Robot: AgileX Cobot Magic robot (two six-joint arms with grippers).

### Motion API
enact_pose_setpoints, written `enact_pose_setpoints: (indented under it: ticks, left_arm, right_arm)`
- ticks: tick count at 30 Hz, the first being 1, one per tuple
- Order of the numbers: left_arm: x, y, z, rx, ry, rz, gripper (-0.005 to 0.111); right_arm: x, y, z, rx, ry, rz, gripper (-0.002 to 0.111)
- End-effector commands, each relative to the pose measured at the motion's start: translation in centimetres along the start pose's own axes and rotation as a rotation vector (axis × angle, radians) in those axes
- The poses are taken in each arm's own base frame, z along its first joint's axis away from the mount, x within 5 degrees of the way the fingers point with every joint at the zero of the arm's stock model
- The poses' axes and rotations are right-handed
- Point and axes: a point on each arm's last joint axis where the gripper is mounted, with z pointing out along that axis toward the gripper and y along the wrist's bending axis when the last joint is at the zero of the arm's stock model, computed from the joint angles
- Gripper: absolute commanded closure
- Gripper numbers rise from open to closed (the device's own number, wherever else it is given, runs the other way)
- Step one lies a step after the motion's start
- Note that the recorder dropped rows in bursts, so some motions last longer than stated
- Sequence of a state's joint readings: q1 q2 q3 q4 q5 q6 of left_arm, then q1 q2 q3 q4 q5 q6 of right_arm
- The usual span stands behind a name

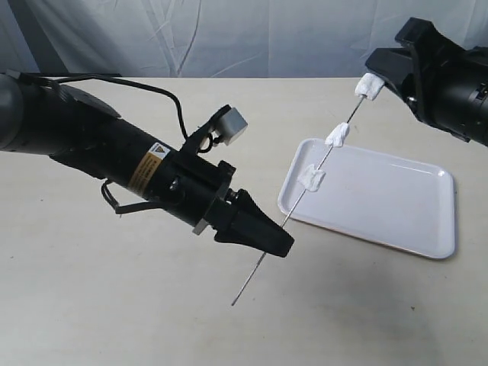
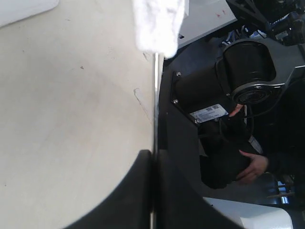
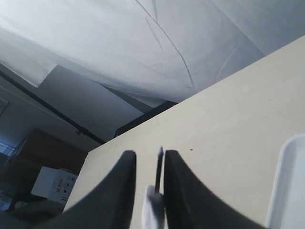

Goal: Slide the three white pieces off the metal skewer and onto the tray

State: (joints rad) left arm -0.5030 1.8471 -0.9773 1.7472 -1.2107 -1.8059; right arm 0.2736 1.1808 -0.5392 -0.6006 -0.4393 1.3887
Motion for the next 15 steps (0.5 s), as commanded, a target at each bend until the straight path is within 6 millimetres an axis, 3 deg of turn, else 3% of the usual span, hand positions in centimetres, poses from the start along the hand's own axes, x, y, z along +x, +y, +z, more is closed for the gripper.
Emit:
enact_pose_setpoints:
  ticks: [1,11,15]
  left_arm:
    - [0.1,-0.2,0.1,0.014,0.004,0.01,0.107]
    - [0.0,-0.2,0.1,0.012,0.002,0.032,0.107]
    - [-0.1,0.4,-1.1,-0.01,-0.028,0.017,0.107]
  right_arm:
    - [0.2,0.3,0.0,-0.021,0.043,-0.02,0.087]
    - [0.6,0.8,-0.1,-0.08,0.078,-0.008,0.087]
    - [0.3,0.9,-0.8,-0.049,0.062,-0.039,0.087]
